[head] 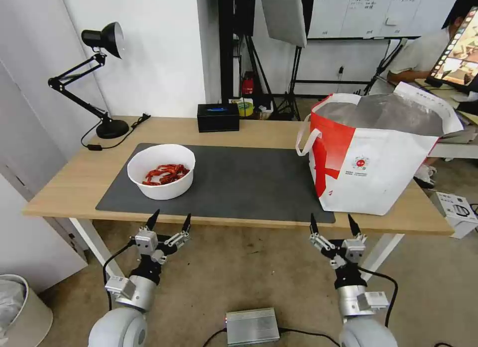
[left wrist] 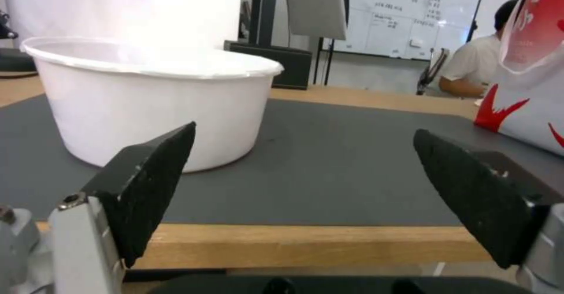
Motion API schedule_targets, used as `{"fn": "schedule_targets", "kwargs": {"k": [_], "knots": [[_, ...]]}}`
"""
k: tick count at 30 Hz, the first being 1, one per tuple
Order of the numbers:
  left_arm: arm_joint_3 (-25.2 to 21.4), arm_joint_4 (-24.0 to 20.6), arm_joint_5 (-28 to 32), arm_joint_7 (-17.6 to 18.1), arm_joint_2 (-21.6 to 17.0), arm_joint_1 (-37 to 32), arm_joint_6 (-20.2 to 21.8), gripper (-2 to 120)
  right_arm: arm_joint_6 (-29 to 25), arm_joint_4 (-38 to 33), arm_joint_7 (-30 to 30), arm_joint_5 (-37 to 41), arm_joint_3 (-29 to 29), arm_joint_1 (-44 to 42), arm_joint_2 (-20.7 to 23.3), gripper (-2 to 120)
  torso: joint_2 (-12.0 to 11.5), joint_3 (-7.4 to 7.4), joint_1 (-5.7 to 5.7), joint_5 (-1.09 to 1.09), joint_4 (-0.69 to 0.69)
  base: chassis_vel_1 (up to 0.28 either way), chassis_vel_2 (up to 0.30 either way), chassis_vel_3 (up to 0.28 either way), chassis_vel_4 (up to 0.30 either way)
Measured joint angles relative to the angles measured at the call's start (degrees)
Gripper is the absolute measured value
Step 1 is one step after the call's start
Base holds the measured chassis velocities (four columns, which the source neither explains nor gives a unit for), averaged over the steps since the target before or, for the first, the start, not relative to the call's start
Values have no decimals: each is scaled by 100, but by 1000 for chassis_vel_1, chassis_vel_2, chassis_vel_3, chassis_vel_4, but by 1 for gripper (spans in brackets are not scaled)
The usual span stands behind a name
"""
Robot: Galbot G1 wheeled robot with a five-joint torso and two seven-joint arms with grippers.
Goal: Pick up the trash from the table and place it into the takeout bag.
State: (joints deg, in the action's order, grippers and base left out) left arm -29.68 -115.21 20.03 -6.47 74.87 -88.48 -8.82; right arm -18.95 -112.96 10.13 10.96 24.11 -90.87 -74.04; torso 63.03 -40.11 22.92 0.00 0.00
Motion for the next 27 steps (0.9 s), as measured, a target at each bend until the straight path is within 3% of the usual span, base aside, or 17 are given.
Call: {"fn": "schedule_targets", "kwargs": {"k": [14, 27], "knots": [[-42, -211, 140, -12, -22, 17, 124, 100, 912, -862, 318, -345, -343, -72, -75, 100, 0, 0, 0, -1, 0, 0, 0, 0, 0], [-73, -255, 220, 10, -122, 100, 268, 100, 938, -878, 321, -346, -277, -201, -77, 100, 0, 0, 0, 0, 0, 0, 0, 0, 0]]}}
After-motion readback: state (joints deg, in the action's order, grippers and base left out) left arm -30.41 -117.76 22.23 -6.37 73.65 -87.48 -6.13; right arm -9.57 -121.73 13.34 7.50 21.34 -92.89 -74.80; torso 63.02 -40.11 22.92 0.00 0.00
